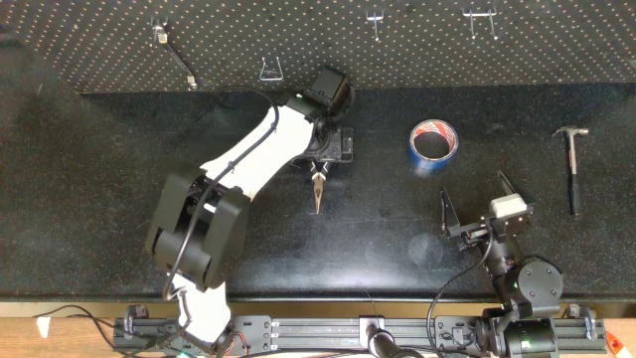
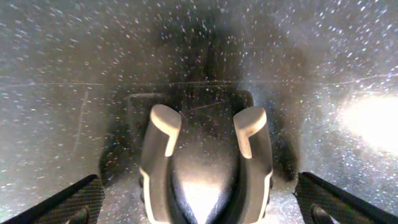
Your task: Place Tools Onto Pegboard
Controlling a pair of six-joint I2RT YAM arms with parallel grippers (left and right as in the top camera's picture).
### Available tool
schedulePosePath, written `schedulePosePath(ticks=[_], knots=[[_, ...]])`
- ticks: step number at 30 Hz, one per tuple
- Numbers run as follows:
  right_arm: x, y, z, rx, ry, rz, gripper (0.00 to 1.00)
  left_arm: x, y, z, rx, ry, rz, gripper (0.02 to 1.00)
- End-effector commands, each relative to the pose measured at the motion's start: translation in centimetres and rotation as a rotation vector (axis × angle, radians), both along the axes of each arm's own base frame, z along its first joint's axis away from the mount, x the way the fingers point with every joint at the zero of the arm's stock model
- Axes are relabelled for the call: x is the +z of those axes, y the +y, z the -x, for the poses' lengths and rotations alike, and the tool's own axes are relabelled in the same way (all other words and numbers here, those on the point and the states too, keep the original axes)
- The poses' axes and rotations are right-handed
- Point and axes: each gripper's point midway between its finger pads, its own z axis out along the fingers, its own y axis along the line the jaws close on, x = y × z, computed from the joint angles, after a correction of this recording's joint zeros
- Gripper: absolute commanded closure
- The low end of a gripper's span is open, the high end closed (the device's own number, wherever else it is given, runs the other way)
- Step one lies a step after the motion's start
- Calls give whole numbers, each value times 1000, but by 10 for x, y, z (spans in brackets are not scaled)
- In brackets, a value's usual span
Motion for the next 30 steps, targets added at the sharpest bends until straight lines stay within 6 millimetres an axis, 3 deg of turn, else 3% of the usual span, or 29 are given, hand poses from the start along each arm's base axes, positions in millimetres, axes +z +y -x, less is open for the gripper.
schedulePosePath(ticks=[1, 17, 21, 23, 25, 26, 27, 28, 30], knots=[[-1, 2, 1, 7, 0, 9, 18, -3, -5, -3, -8, 9, 19, 20], [-1, 1, 1, 6, 0, 9, 16, -7, -3, -2, 88, 24, 16, 18], [-1, 2, 1, 7, 0, 10, 20, -11, -3, 2, 82, 36, -5, 115], [-1, 2, 1, 7, 0, 10, 16, -11, -3, 2, 82, 36, -5, 340], [-1, 1, 1, 6, -1, 9, 16, -11, -3, 2, 82, 36, -5, 652], [-1, 2, 1, 7, 0, 9, 16, -11, -2, 2, 82, 35, -6, 733], [-1, 2, 1, 7, 0, 10, 16, -11, -2, 2, 82, 36, -6, 912], [-1, 1, 1, 6, -1, 9, 16, -11, -3, 2, 82, 36, -5, 991], [-1, 1, 1, 6, -1, 10, 16, -5, -2, 2, 82, 27, 0, 991]])
